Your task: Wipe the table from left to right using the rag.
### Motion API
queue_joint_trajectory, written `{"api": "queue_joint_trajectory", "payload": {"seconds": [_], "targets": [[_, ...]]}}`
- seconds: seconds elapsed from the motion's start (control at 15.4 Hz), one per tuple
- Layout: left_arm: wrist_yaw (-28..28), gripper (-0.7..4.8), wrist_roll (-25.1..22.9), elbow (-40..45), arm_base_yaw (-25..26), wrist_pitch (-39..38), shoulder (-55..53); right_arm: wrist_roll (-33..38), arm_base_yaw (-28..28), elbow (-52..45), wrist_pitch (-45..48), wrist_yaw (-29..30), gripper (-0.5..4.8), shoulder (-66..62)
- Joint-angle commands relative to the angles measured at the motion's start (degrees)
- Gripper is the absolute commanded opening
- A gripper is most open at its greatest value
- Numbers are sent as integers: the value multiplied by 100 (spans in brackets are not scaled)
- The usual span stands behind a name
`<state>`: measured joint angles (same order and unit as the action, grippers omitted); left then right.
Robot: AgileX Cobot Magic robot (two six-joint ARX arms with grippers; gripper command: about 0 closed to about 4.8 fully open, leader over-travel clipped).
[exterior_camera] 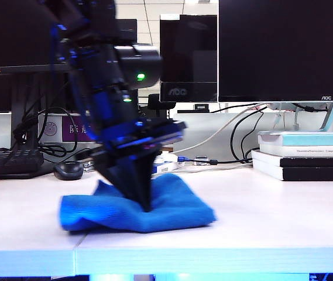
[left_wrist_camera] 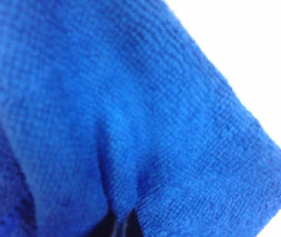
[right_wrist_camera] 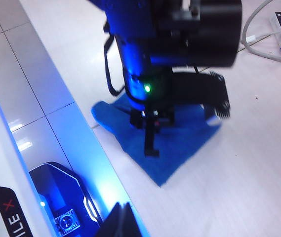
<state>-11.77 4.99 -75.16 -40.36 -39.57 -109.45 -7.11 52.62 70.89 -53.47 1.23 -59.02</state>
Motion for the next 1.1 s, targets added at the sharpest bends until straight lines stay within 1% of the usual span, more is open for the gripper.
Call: {"api": "queue_joint_trajectory", "payload": {"seconds": [0.06, 0.26, 0.32, 0.45, 0.71, 0.78, 0.91, 0.97, 1.1], "targets": [[-35, -6, 20, -26, -278, 83, -245, 284, 0, 24, -114, -409, -1, 42], [-151, -6, 50, -280, -503, 142, -448, 323, -2, 24, -472, -789, -1, 136], [-155, -6, 77, -409, -538, 118, -544, 531, -4, 24, -546, -925, -1, 199], [-260, -6, 109, -680, -592, 81, -737, 608, -4, 26, -686, -979, -1, 297], [-267, -6, 109, -1440, -789, -31, -1176, 848, -9, 26, -1316, -1460, -1, 503], [-264, -6, 111, -1611, -837, -44, -1274, 909, -9, 26, -1453, -1486, -1, 562], [-282, -6, 107, -1893, -942, -111, -1486, 1062, -9, 26, -1552, -1519, -1, 660], [-278, -6, 98, -2214, -1045, -295, -1727, 1161, -9, 28, -1541, -1626, -1, 758], [-286, -6, 79, -2485, -1163, -409, -1952, 1165, -9, 31, -1528, -1797, -1, 833]]}}
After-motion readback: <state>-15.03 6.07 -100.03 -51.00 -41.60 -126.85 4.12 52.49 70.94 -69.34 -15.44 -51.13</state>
